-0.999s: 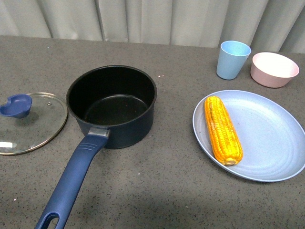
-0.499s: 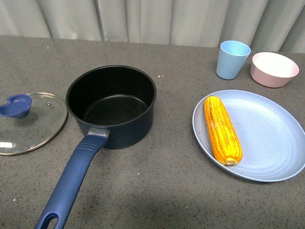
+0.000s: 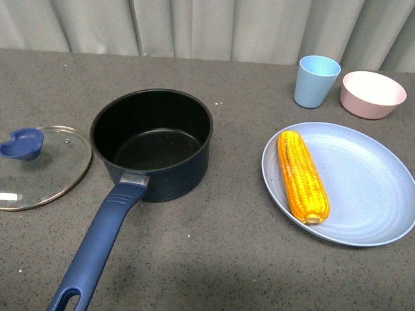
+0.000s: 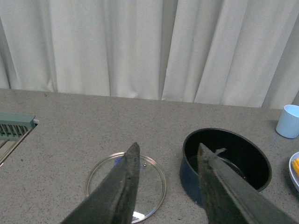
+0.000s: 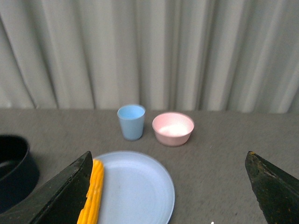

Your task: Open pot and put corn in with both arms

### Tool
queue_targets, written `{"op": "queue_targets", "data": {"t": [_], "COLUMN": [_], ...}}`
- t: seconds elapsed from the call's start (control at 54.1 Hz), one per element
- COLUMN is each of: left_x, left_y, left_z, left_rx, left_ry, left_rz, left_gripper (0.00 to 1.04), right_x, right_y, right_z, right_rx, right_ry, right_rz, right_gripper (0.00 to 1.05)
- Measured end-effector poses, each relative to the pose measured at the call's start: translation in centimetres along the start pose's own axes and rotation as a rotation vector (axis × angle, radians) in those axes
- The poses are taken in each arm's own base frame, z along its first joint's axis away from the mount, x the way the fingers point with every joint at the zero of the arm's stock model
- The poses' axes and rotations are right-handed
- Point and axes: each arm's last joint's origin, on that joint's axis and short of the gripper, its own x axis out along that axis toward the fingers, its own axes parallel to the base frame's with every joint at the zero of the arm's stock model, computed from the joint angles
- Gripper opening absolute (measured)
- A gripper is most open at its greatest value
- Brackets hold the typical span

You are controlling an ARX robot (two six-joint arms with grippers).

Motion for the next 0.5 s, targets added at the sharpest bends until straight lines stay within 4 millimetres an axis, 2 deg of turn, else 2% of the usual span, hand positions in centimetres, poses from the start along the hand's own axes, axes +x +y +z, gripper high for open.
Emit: {"op": "queue_targets", "data": {"t": [0.166, 0.314, 0.351, 0.499], "left_x": [0.0, 0.0, 0.0, 0.0], "left_y": [0.0, 0.0, 0.0, 0.0], "left_z": [0.0, 0.0, 0.0, 0.0], "left_rx": [0.0, 0.0, 0.001, 0.002], "left_ry": [0.0, 0.0, 0.0, 0.0], "left_rz": [0.0, 0.0, 0.0, 0.0], "left_gripper": [0.7, 0.96, 1.0, 0.98], "right_x": [2.0, 5.9, 7.0, 12.0], "right_y": [0.4, 1.7, 2.0, 3.8], "right_z": [0.3, 1.5, 1.5, 0.1], "right_rx": [-0.009, 0.008, 0.017, 0.043], "right_ry": [0.135, 0.236, 0.27, 0.482], "right_rz": [-0.011, 0.026, 0.03, 0.049], "right_gripper": [0.95, 0.95, 0.95, 0.95]}}
